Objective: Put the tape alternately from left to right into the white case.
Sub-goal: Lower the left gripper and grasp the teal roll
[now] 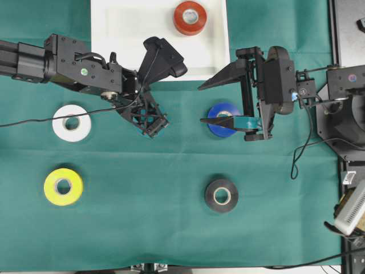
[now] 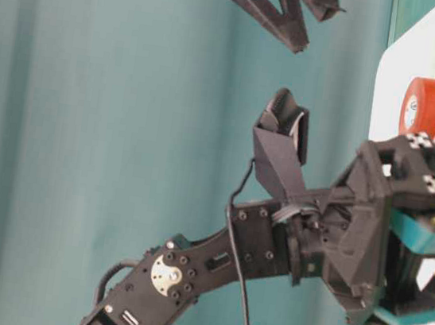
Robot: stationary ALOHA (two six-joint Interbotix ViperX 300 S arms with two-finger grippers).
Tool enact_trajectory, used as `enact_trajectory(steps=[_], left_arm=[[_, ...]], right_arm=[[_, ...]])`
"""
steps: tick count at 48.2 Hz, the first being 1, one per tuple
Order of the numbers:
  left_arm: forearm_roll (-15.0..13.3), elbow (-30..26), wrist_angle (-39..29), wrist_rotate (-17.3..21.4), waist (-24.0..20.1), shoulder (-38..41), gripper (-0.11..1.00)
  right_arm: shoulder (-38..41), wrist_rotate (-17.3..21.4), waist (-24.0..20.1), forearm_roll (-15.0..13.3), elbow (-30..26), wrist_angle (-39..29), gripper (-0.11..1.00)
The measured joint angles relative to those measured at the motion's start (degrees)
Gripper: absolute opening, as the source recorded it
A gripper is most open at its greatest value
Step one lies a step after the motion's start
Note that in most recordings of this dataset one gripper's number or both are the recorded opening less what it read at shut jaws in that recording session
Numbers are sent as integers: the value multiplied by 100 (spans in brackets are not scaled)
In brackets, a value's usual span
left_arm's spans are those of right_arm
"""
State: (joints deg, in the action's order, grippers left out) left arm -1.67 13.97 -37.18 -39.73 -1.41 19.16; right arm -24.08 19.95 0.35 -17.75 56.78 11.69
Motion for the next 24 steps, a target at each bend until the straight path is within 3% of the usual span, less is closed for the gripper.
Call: enact_trajectory(steps=[6, 24], left_arm=[[9, 0, 0, 18, -9, 0, -4], [9, 0, -9, 18, 0, 0, -4]], right_arm=[[0, 0, 0, 0, 18, 9, 81], [0, 9, 0, 9, 18, 9, 81]])
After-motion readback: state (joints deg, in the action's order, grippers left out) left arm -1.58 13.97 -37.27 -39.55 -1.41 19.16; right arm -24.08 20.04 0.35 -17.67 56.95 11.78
